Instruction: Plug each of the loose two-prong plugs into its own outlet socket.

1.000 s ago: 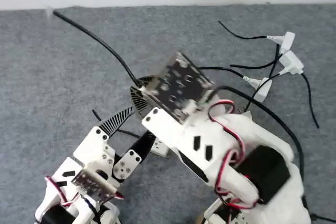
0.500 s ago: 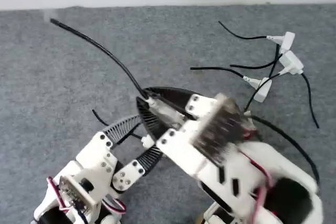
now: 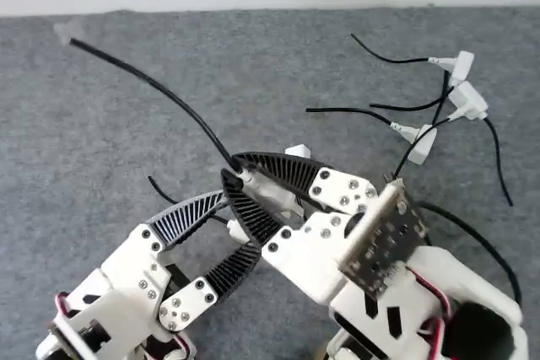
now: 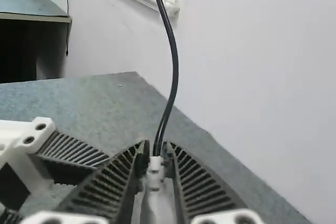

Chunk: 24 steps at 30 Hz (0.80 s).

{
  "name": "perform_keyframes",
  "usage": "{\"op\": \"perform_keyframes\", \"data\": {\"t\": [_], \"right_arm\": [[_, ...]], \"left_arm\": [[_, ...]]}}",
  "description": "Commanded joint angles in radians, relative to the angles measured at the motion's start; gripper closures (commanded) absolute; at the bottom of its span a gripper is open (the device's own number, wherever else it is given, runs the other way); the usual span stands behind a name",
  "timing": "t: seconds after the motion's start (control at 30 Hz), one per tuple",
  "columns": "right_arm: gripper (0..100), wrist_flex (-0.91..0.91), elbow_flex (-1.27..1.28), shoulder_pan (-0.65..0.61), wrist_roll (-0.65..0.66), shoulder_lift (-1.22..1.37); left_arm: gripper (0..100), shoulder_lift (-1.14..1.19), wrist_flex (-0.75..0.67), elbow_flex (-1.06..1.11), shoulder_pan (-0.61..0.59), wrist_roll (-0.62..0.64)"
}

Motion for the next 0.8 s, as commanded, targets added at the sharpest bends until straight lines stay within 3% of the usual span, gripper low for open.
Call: {"op": "perform_keyframes", "data": {"t": [0.0, 0.3, 0.77], "right_arm": [[99.1, -0.022, -0.005, -0.010, -0.005, -0.001], [99.1, 0.042, -0.037, -0.091, -0.005, -0.025], [99.1, 0.127, -0.038, -0.090, -0.005, -0.030]], "left_arm": [[84, -0.015, 0.005, -0.041, 0.005, 0.003], [84, -0.015, 0.020, -0.031, -0.002, -0.023], [84, -0.015, 0.018, 0.030, -0.084, -0.049]]}}
